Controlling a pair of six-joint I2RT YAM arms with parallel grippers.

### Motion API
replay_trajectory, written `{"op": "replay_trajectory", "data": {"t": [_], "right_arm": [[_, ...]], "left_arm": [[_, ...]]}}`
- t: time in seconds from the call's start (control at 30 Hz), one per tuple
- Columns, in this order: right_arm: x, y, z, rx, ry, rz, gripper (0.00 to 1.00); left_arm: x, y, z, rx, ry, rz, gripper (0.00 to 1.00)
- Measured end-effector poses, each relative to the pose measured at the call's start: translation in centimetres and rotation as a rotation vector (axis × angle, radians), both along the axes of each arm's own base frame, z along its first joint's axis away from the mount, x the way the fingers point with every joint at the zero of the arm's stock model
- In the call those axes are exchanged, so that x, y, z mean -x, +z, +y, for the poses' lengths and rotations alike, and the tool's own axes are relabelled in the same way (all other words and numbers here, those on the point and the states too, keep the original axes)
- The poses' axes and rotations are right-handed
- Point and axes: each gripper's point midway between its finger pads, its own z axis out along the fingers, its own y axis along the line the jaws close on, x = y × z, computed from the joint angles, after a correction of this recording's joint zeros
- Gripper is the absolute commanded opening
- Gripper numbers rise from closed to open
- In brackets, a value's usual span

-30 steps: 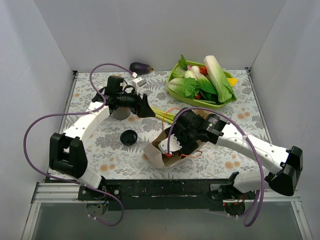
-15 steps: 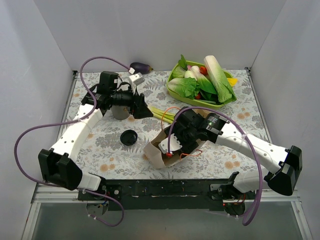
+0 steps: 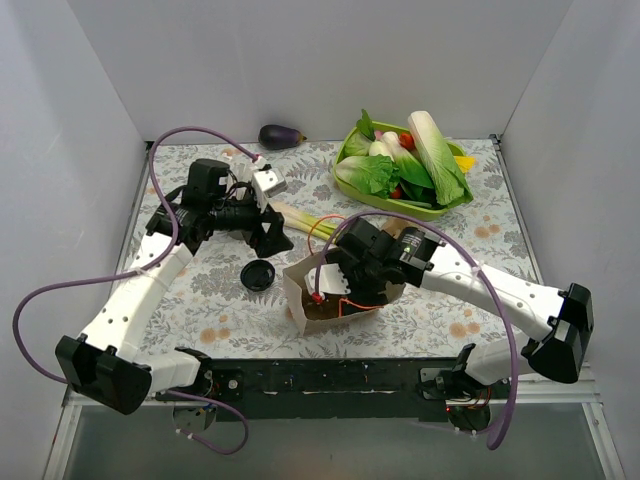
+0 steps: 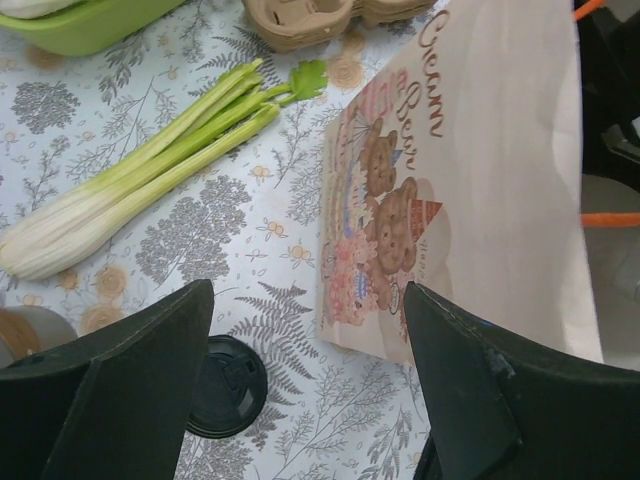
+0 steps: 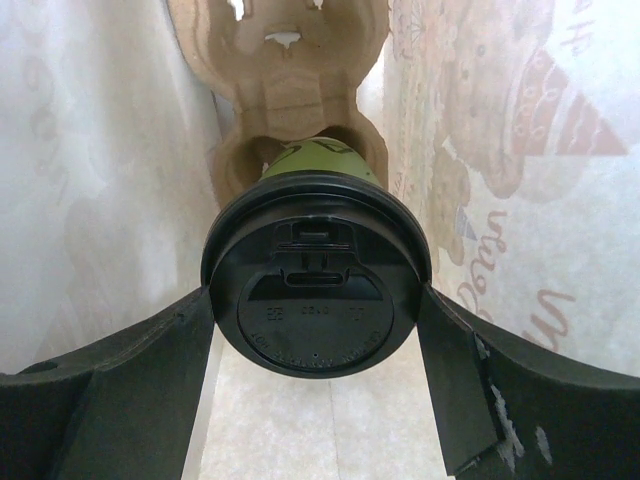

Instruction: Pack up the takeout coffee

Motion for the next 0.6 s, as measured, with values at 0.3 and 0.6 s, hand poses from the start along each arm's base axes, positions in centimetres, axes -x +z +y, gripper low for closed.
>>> {"op": "replay_trajectory", "data": {"t": [0.3,0.6], "right_arm": [[0.6,0.4,-1.3,-0.03,-0.198,-0.001,0.01],[0.1,0.0,-1.4,-0.04,-0.243,-0.018,0.01]], "left_arm": [[2.8,-0.3,2.4,-0.086,-0.061,-0.148,0.77],[6.5,-2.8,3.4,-0.119,-0.194,-0.233,0.77]]}}
